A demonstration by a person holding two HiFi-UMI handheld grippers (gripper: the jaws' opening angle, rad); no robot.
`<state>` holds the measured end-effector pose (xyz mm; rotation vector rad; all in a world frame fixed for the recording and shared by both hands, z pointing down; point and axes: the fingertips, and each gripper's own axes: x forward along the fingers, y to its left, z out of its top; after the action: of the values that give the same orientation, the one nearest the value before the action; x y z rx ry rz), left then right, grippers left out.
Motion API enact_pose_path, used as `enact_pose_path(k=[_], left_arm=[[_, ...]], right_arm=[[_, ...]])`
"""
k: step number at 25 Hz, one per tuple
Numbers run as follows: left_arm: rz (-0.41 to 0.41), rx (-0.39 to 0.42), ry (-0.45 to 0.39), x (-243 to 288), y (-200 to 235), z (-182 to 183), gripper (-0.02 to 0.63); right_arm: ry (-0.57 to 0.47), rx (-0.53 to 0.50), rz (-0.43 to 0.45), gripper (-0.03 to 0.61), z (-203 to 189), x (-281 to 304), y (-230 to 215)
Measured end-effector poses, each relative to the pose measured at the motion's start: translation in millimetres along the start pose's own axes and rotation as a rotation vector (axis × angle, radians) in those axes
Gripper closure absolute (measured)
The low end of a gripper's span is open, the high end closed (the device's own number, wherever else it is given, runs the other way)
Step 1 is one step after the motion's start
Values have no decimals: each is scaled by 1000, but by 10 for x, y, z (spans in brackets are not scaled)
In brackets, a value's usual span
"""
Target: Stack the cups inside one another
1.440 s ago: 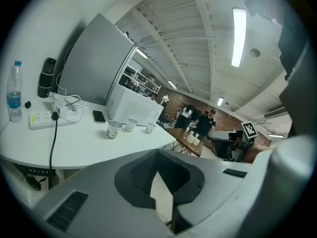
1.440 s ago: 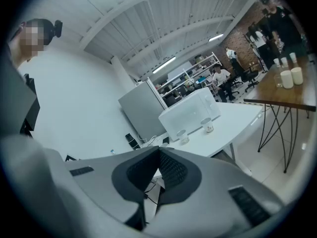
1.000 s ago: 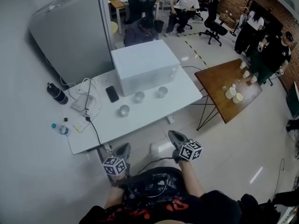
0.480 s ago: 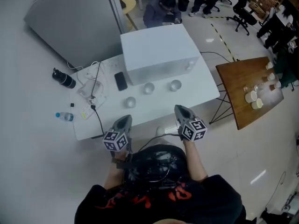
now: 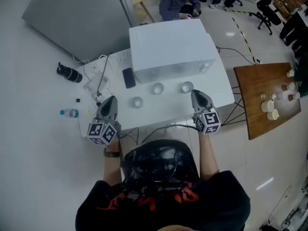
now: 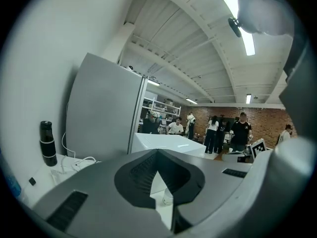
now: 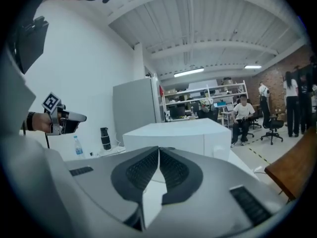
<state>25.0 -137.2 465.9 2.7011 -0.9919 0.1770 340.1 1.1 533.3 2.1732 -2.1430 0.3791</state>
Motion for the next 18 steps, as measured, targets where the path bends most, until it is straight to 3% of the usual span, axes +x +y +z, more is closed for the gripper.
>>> enact_pose_path(k=[2, 5, 8, 14, 18], left_arm=[[-9, -26, 4, 21, 56, -54, 614], [-35, -54, -1, -21, 109, -92, 614], [-39, -60, 0, -90, 214, -101, 614], [8, -79, 37, -215, 450, -233, 614], [18, -89, 48, -223, 451, -279, 614]], right_arm=[[60, 53, 12, 477, -249, 140, -94], [199, 139, -8, 231, -827, 291, -251], [340, 118, -41, 125, -1366, 462, -368], [462, 37, -118, 114, -1819, 877, -674], [527, -17, -83, 114, -1896, 1077, -721]])
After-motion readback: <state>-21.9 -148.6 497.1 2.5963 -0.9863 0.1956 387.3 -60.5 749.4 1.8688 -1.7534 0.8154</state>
